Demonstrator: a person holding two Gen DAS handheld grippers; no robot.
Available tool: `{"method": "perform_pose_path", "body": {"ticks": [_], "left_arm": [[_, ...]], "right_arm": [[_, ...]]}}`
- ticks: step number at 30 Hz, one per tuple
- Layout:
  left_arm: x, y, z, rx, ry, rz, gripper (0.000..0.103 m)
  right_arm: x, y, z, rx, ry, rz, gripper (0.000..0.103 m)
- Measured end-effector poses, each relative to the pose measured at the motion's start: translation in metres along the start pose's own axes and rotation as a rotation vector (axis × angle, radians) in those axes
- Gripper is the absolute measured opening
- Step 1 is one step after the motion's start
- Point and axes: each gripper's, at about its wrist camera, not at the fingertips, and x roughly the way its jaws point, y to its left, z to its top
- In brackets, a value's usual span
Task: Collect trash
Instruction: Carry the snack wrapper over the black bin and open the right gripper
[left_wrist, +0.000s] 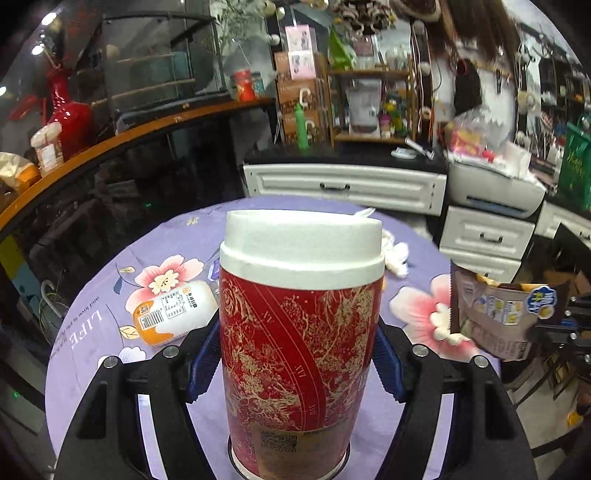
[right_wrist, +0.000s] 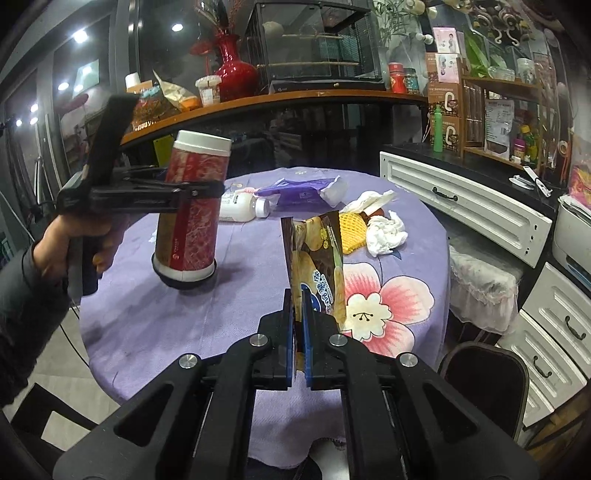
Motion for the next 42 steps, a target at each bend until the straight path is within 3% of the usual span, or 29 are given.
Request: {"method": "perform_pose_path", "body": {"ticks": [7,12,21,28,38,42], "left_arm": [[-0.031,-0.032,-0.003,-0.020,-0.081,-0.057,0.070],[-0.042,-0.070,0.006,-0.007,-0.139,-0.142,0.070],[-0.033,-0.149,0.032,0.049,-0.171,-0.294,0.070],[-0.003,-0.213,0.037,0.085,-0.128,-0.387,0.070],[0.050,-0.274,0.022,0.084,-0.023,-0.447,0.070],[0.068,-0.292,0.014,0.085,0.017,-0.454,0.070]], "right_arm": [[-0.032,-0.015,-0.012,0.045,-0.040,-0.037,0.005],[-0.055,-0.038,-0.023,0.098,-0.055,-0.097,0.005],[-0.080,-0.100,-0.053,0.175,-0.023,-0.260,0.005],[-0.057,-0.154,-0.094,0.284,0.087,-0.328,0.005],[0.005,-0.221,-0.173,0.516,0.244,-0.362,0.007],[0.016,-0.233,-0.199,0.579,0.286,-0.370,0.018]]}}
